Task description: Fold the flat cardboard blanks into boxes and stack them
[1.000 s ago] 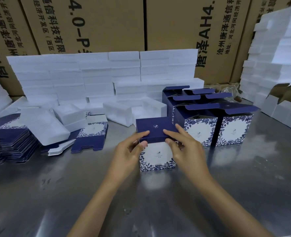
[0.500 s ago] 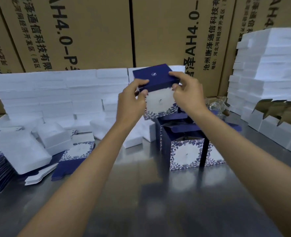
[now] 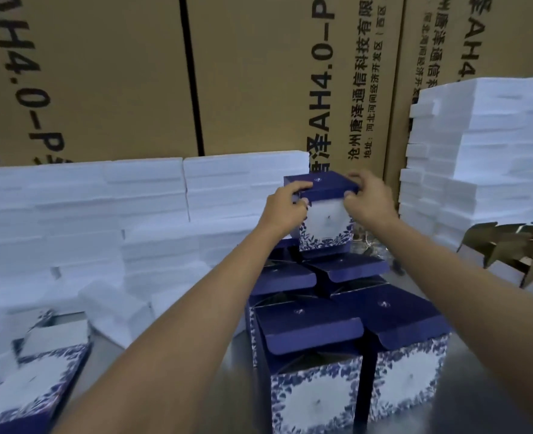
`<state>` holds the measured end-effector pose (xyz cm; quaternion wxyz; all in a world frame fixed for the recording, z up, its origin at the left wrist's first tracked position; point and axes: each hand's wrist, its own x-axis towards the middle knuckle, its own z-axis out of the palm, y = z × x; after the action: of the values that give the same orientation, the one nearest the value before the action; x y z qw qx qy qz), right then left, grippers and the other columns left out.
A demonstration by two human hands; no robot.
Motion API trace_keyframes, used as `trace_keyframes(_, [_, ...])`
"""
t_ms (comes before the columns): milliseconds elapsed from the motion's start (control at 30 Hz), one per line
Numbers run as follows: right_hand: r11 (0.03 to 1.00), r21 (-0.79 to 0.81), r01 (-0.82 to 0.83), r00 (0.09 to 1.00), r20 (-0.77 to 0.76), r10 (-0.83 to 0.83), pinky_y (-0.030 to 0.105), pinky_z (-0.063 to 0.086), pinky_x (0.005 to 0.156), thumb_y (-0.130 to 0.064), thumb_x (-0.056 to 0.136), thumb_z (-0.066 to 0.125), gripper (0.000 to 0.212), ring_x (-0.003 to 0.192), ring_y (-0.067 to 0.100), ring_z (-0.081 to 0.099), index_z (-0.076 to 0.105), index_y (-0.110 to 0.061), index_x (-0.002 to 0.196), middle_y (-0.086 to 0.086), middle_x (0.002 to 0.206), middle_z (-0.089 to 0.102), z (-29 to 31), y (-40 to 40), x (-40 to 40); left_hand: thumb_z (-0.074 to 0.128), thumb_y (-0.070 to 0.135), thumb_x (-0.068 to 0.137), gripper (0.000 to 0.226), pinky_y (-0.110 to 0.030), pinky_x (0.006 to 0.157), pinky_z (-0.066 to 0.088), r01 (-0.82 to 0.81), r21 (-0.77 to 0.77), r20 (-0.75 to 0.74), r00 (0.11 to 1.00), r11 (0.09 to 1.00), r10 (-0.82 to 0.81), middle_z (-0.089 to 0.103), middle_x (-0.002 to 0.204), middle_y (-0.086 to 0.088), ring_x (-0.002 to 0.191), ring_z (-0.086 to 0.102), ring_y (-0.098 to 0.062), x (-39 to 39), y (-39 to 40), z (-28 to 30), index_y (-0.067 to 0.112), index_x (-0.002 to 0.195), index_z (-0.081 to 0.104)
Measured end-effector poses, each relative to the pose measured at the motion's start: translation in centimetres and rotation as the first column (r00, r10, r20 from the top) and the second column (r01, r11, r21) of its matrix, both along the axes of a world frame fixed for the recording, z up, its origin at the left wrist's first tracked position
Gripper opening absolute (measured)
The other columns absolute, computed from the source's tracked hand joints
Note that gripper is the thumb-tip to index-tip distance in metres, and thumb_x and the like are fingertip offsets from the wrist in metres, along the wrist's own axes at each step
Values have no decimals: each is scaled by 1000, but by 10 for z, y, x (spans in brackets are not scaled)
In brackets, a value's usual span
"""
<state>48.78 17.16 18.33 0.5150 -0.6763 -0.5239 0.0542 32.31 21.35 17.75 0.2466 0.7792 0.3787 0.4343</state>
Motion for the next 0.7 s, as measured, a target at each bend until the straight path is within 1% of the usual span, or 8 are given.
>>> trace_keyframes(133, [969,-217,-114,993,5,118,32,46,71,-12,98,48,72,95,31,63,18,-28,162,16,118,66,-30,23,7,44,12,103,46,-12,80,36,-22,-8,-162,987,1000,20,55,142,-10,120,56,-25,2,30,-20,27,147,47])
trace_keyframes(233, [954,-270,-128,989,36,143,37,46,80,-16,100,50,86,109,40,63,-5,-38,161,21,136,59,-38,31,6,40,16,105,52,-23,89,37,-31,-42,-221,975,999,21,53,143,-11,127,51,-30,-2,38,-21,35,153,32])
trace_keyframes(300, [956,-284,-79,989,98,111,47,42,107,-18,97,55,93,139,44,43,-10,-43,159,17,164,28,-36,32,2,42,16,104,61,-27,82,38,-25,-59,-225,974,998,12,59,127,-13,108,57,-31,-4,35,-18,41,156,19])
trace_keyframes(367, [961,-276,26,975,221,38,58,22,121,-21,96,57,96,154,45,9,-11,-43,159,11,171,-2,-30,28,-6,44,13,101,72,-31,72,42,-31,-72,-208,978,997,16,58,104,-9,77,54,-24,-10,28,-15,44,156,11])
trace_keyframes(500, [957,-274,90,910,414,33,59,18,122,-25,97,56,89,155,42,-5,-4,-34,162,11,171,-8,-8,9,-39,48,10,95,79,-23,50,37,-39,-65,-210,977,997,24,56,77,-6,57,47,-16,-30,10,-13,41,157,8])
trace_keyframes(567, [940,-336,60,875,470,112,58,18,123,-26,99,55,85,156,41,-7,0,-29,163,11,171,-8,5,-3,-67,49,8,94,80,-18,53,38,-21,-51,-235,972,998,8,60,95,-8,71,54,-20,-44,-2,-6,37,158,10])
trace_keyframes(633, [921,-387,-45,865,446,230,56,16,123,-23,102,52,81,156,37,-10,0,-27,163,9,171,-9,17,-15,-101,49,5,95,76,-23,72,40,-28,-39,-210,978,999,20,56,127,-13,103,56,-27,-63,-16,5,32,158,15])
trace_keyframes(700, [899,-403,-170,857,390,337,52,15,125,-18,104,45,73,157,32,-8,3,-24,164,8,171,-7,23,-29,-137,47,5,95,66,-26,81,40,-70,-31,-144,987,997,65,51,140,-15,107,54,-24,-90,-32,12,28,154,27])
